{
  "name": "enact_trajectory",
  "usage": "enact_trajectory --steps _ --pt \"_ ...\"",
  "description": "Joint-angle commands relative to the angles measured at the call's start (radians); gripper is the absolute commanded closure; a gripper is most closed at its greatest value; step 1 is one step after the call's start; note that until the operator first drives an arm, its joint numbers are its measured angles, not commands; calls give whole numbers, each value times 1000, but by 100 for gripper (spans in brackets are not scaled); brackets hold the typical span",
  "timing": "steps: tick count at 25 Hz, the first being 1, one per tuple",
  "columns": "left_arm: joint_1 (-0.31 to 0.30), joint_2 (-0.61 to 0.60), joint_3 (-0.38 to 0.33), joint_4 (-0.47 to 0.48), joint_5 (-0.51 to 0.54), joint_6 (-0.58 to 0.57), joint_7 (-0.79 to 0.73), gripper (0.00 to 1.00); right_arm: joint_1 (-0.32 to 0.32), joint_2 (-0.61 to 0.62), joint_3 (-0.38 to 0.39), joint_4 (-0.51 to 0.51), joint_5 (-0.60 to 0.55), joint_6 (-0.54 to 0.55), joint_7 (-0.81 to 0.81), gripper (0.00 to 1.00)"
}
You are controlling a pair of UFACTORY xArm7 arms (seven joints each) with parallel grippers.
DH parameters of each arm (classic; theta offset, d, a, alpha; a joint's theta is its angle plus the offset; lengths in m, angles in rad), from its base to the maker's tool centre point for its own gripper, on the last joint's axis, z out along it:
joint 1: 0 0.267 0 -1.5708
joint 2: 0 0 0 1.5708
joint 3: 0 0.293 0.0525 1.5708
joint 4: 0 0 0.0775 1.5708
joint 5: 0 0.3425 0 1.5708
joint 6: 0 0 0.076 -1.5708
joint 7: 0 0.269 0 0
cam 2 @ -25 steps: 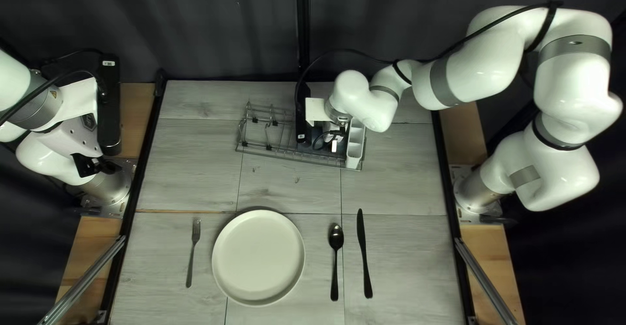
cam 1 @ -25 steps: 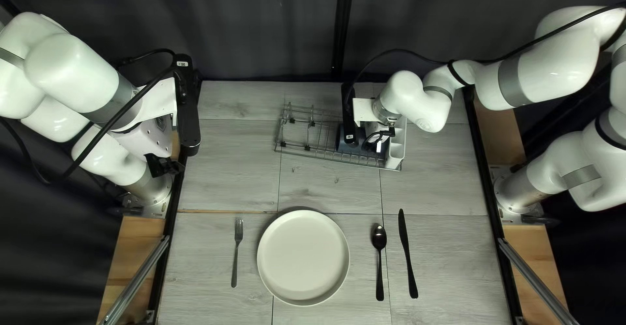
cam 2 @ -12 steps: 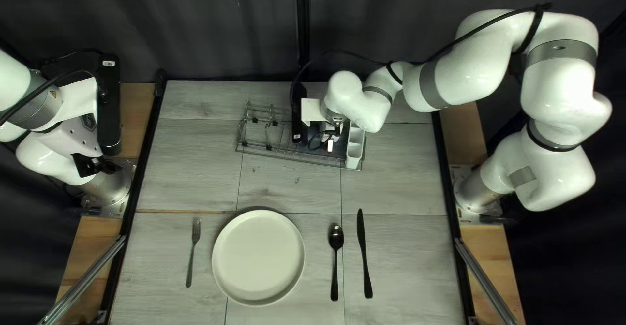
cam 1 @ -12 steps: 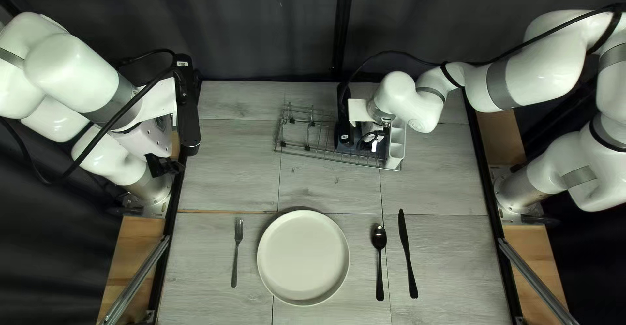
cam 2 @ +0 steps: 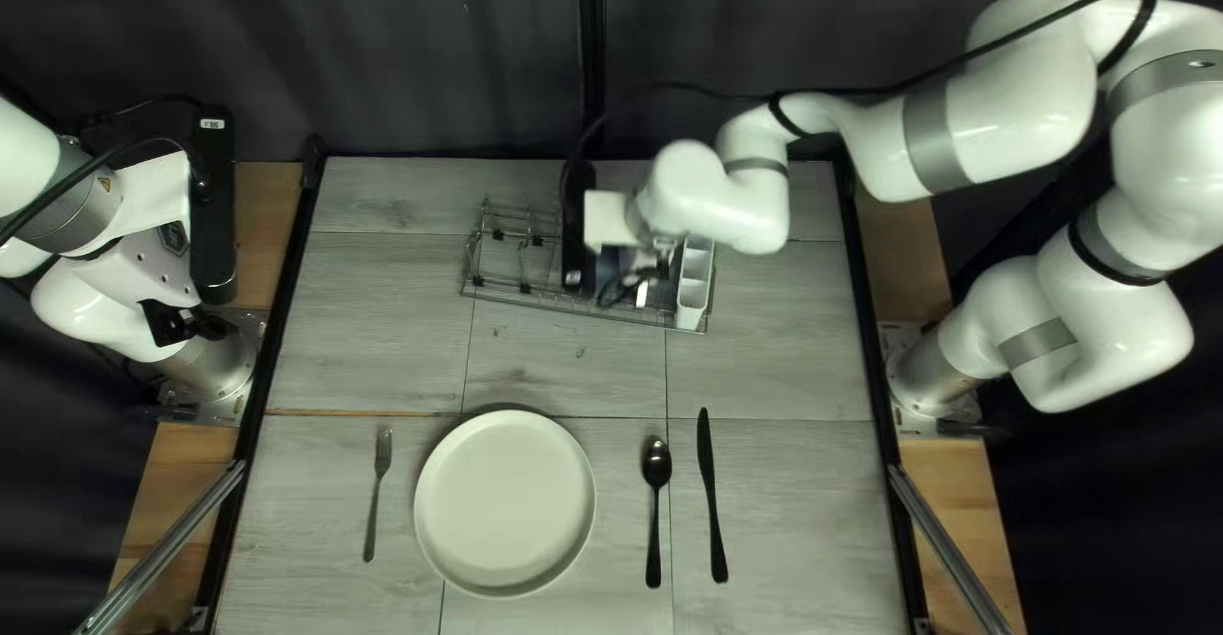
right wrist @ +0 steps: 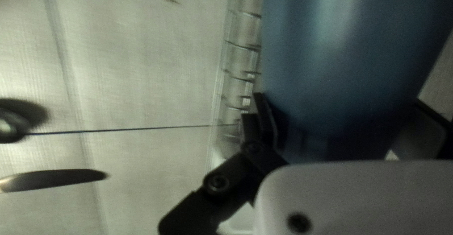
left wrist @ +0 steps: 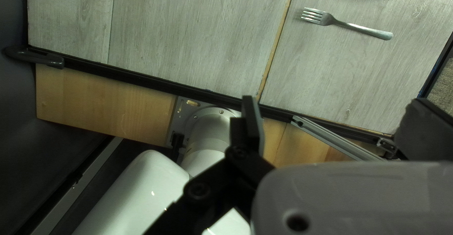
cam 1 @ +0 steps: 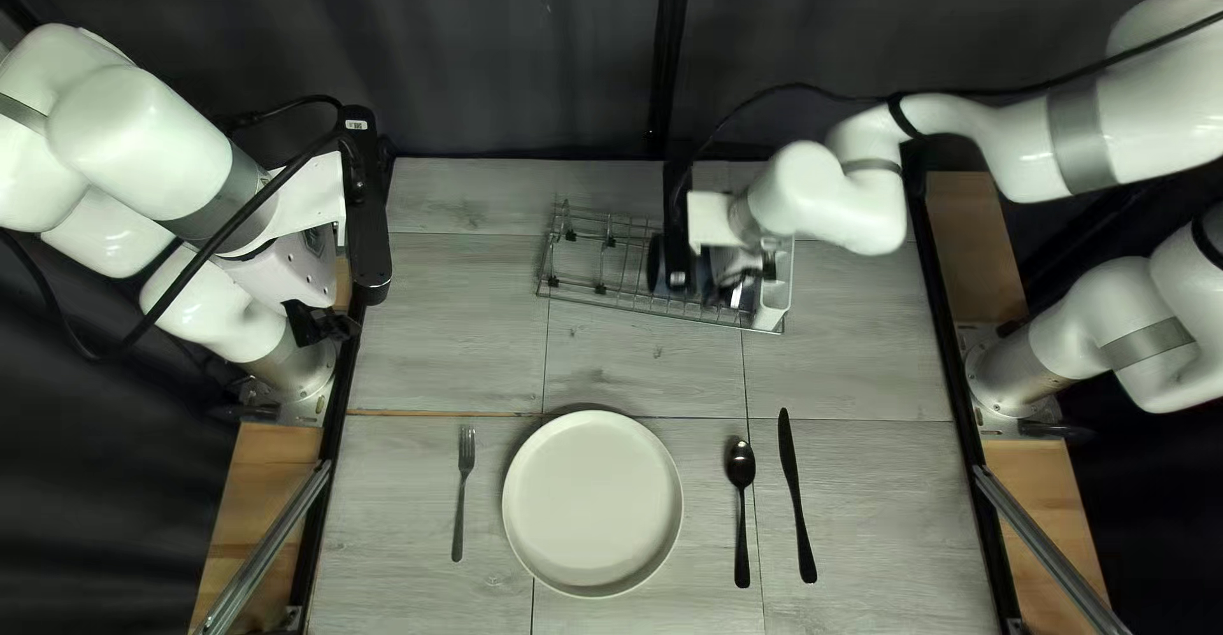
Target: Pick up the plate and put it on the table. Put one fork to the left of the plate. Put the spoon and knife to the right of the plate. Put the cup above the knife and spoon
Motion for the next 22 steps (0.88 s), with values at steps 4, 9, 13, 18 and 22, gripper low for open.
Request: enact_trajectory --steps 4,9,13,18,22 --pt "0 0 0 0 0 0 0 0 97 16 106 101 -76 98 105 100" --pt "0 0 0 0 0 0 0 0 97 16 106 101 -76 98 105 100" --pt "0 0 0 0 0 0 0 0 106 73 114 100 -92 -21 159 100" --pt "0 0 0 0 0 0 0 0 134 125 133 116 -88 -114 281 100" --pt "0 0 0 0 0 0 0 0 176 178 157 158 -104 -119 364 100"
